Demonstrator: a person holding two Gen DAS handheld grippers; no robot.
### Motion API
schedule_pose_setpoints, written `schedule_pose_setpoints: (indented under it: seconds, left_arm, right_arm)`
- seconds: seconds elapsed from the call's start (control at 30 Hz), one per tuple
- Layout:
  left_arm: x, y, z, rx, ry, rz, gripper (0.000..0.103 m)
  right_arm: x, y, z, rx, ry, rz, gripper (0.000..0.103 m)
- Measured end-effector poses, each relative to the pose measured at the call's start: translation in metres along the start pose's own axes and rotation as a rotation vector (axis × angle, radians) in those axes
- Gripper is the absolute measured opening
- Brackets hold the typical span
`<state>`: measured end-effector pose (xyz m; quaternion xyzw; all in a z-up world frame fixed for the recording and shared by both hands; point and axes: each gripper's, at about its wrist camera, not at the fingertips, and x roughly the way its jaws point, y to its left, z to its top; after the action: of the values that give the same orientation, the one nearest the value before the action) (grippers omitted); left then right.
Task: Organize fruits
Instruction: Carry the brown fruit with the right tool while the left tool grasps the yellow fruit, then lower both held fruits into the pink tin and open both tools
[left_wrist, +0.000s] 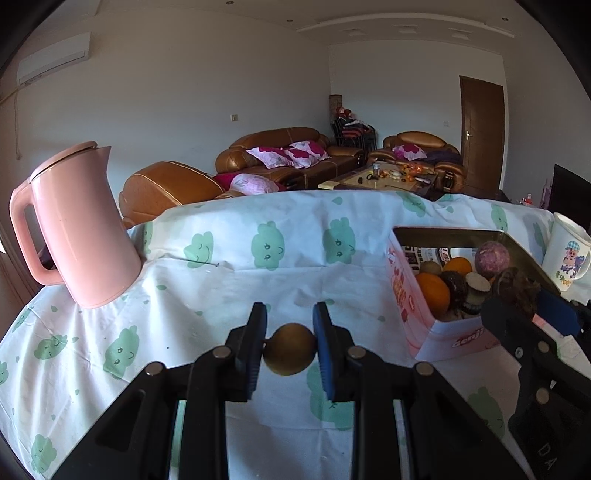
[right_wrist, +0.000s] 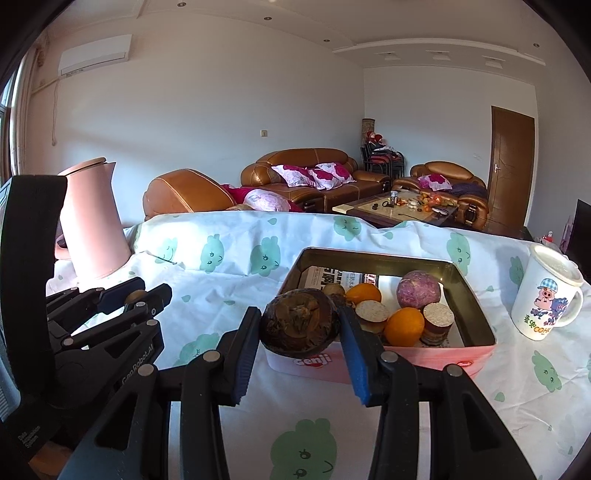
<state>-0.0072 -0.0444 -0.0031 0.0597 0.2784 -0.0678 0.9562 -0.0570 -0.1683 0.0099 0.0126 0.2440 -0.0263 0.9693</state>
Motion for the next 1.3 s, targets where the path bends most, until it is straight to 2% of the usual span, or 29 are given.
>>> schedule_pose_setpoints:
  seconds: [0.5, 1.3]
  left_arm:
    - [-0.005, -0.053, 0.003, 0.026, -0.014, -0.076, 0.027]
    - [0.01, -0.127, 0.031, 0.037, -0.041, -0.165, 0.027]
  right_arm:
    - [-0.007, -0.049, -0.001, 0.036, -0.009, -0.079, 0.046]
    - [-0.015, -0.123, 0.008, 0.074, -0.059, -0.203, 0.046]
